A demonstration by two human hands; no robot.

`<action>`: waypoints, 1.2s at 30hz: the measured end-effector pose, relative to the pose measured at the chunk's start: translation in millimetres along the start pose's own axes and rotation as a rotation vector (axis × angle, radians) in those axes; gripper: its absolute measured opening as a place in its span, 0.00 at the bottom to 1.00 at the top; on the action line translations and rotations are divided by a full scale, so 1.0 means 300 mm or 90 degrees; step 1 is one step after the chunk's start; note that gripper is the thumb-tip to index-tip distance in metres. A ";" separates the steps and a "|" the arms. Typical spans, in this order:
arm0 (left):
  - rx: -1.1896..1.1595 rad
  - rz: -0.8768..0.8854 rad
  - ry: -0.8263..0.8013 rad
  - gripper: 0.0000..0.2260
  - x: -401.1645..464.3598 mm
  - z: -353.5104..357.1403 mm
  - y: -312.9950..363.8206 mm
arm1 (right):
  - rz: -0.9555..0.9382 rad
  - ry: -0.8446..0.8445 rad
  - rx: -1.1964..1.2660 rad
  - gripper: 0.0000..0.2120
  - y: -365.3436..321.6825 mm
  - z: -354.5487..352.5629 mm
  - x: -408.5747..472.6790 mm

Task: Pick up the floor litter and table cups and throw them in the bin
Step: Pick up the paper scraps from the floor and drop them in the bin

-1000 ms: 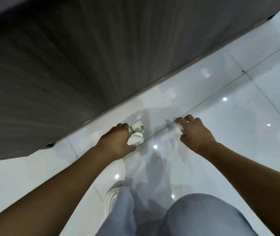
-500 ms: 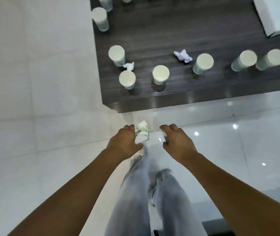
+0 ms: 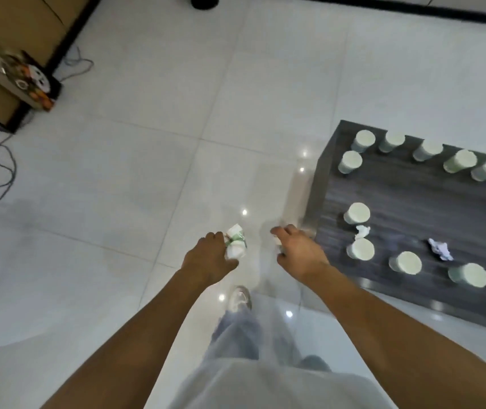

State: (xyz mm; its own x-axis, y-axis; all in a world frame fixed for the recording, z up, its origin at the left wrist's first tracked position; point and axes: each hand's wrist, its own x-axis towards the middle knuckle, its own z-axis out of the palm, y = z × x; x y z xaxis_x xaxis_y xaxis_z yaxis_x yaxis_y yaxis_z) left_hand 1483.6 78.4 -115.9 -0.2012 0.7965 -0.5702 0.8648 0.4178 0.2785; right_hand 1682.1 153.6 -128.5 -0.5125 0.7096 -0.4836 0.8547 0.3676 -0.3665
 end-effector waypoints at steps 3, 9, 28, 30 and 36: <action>-0.009 -0.024 0.019 0.24 0.085 -0.204 -0.133 | -0.036 0.006 -0.001 0.27 -0.165 -0.091 0.169; -0.038 -0.034 0.040 0.24 0.338 -0.530 -0.271 | -0.052 0.007 -0.021 0.26 -0.333 -0.286 0.531; -0.052 -0.058 0.077 0.23 1.620 -1.685 -0.530 | -0.109 0.066 -0.007 0.25 -0.706 -1.156 2.051; -0.053 -0.045 0.083 0.24 1.784 -1.806 -0.560 | -0.107 0.089 -0.006 0.25 -0.737 -1.241 2.230; -0.035 -0.005 0.068 0.23 2.230 -2.177 -0.642 | -0.037 0.106 0.015 0.25 -0.842 -1.496 2.709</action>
State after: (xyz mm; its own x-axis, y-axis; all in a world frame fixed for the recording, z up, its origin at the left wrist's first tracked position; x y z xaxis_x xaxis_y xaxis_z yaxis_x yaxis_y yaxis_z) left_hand 881.9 816.4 -46.3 -0.2576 0.8341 -0.4878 0.8373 0.4447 0.3182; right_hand 1086.6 907.2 -72.3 -0.5383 0.7784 -0.3229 0.8211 0.3982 -0.4089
